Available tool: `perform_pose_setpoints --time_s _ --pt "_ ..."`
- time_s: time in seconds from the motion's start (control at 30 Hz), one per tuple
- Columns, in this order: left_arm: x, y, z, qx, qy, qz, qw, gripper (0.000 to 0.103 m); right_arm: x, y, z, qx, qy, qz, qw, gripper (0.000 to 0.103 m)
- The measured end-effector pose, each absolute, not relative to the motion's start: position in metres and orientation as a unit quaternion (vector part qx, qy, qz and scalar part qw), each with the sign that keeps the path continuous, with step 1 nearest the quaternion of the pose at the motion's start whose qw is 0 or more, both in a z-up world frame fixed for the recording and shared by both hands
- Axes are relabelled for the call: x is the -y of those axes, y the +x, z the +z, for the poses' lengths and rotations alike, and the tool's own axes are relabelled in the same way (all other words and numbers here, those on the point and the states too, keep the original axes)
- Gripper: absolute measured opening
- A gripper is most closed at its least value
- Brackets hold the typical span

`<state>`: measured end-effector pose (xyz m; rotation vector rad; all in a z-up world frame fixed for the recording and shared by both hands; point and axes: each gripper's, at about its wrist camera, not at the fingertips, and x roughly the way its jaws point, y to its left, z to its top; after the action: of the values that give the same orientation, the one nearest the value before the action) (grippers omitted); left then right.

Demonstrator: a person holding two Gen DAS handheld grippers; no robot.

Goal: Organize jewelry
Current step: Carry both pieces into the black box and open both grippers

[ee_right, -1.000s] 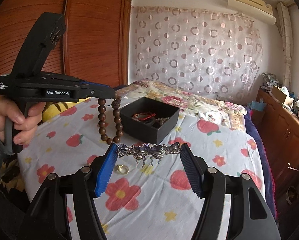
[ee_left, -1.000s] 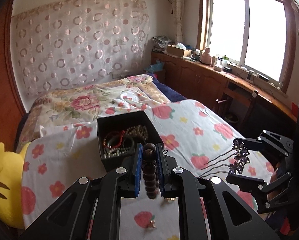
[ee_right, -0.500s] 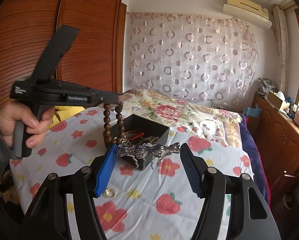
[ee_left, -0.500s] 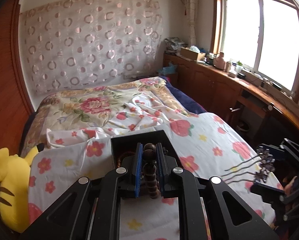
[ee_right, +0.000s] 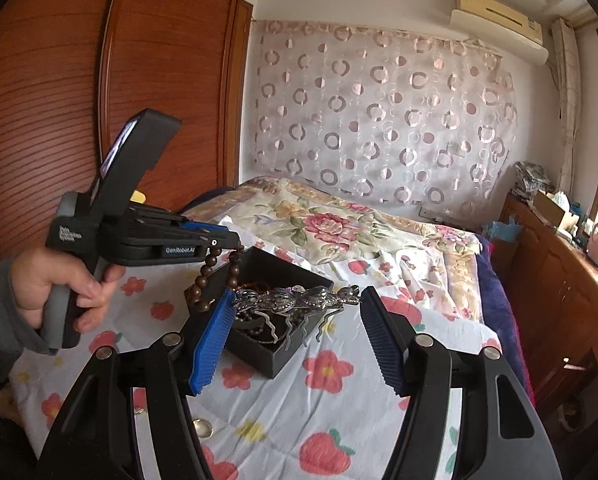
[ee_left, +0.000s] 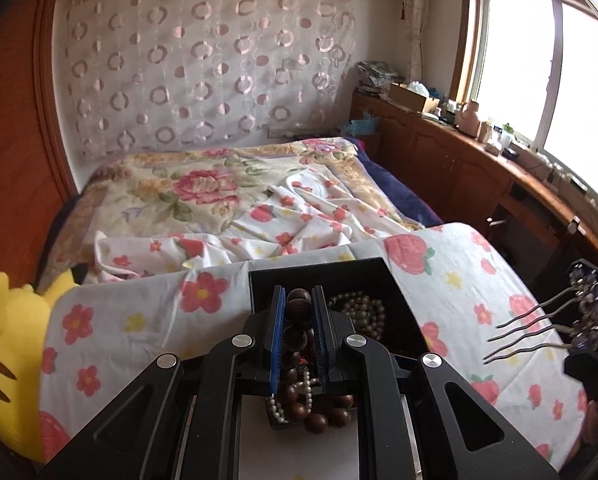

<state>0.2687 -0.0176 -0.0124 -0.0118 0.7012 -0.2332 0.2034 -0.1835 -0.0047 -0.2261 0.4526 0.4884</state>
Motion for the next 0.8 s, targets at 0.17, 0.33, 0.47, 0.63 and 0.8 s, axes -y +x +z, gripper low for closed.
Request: perform_pose_setpoints --time_s 0.17,0.33,0.47,0.63,0.8 --pt "0.018 0.269 -0.002 -0.334 -0.017 -0.129 0.933 0.012 0.178 0.212 -0.002 -0.222 -0.111 0.242 0.938 0.067" --pt "0.017 0.266 -0.003 -0.326 -0.011 -0.122 0.937 0.017 0.171 0.225 -0.002 -0.229 -0.111 0.246 0.935 0.067" --pt "0.010 0.265 -0.004 -0.324 -0.014 -0.117 0.939 0.053 0.163 0.240 -0.004 -0.238 -0.107 0.257 0.930 0.067" --pt "-0.007 0.248 -0.004 -0.314 -0.016 -0.105 0.943 0.062 0.154 0.258 -0.012 -0.256 -0.096 0.274 0.922 0.067" --pt "-0.026 0.219 -0.014 -0.300 -0.009 -0.087 0.950 0.078 0.140 0.287 -0.028 -0.296 -0.080 0.279 0.910 0.067"
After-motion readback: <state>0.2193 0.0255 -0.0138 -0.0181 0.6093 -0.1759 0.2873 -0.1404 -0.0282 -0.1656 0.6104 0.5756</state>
